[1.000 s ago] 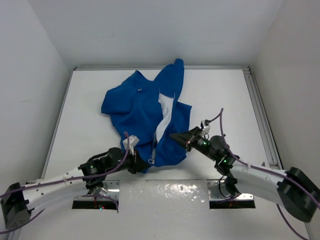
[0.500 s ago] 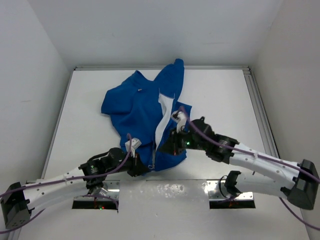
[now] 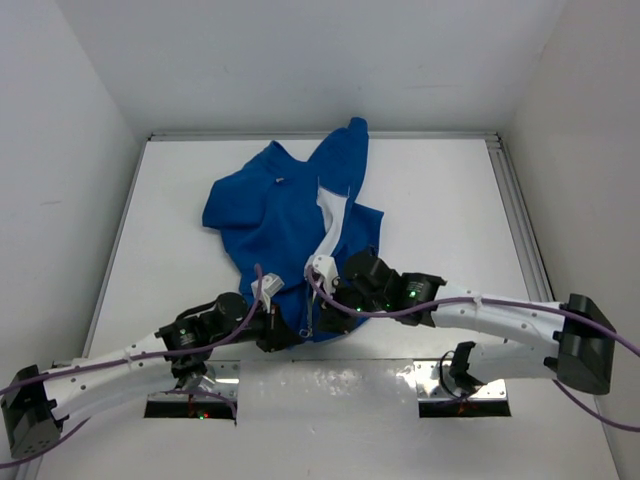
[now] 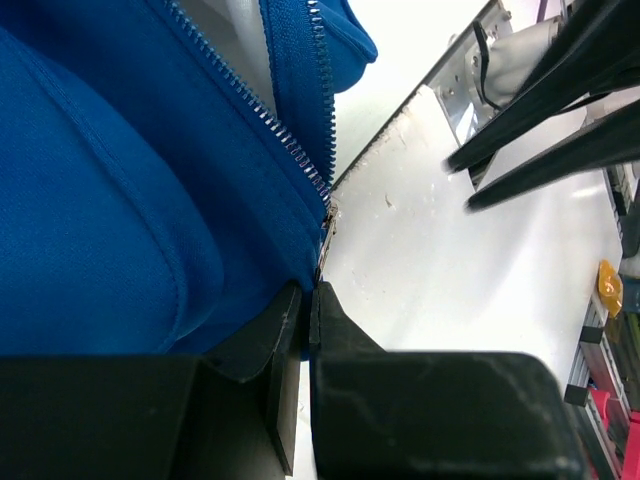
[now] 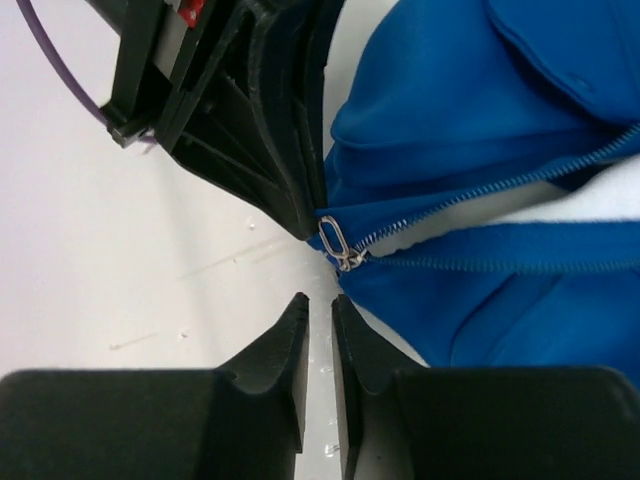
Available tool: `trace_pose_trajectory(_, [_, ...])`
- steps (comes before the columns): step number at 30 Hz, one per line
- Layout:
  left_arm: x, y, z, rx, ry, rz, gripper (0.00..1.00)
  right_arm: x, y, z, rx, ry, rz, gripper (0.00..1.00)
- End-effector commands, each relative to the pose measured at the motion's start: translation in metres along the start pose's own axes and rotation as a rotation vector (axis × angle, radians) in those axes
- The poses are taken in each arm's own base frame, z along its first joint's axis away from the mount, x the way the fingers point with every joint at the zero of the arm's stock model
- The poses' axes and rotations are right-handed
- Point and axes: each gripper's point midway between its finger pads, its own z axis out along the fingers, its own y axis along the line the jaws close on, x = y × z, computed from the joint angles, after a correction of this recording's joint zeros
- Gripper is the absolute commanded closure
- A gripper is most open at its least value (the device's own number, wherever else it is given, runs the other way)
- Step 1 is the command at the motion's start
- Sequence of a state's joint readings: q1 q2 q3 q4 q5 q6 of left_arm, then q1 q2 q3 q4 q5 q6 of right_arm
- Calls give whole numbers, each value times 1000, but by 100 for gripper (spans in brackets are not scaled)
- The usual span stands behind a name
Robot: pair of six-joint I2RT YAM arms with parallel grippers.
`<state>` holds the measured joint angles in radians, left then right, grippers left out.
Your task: Zip up the jacket
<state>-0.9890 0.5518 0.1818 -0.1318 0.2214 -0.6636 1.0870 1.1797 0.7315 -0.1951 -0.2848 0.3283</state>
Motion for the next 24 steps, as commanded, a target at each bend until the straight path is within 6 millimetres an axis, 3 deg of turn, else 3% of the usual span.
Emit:
trace_pose_trajectory(1, [-17,-30,-4,97,-31,16,100,-16,11,10,-89,-30,-112,84])
trace_pose_trajectory(5, [-18,-33,-4,108,-35,12,100,-25,21,16,-157,-27,-158,78])
trace_pose_trajectory(13, [-20,-38,-6,131,-38,8,100,-24,25,29,-214,24,-191,76])
trace_pose_trajectory(24, [-25,-44,-8,148,-56,7,100,-13,15,37,-180,76,-180,71])
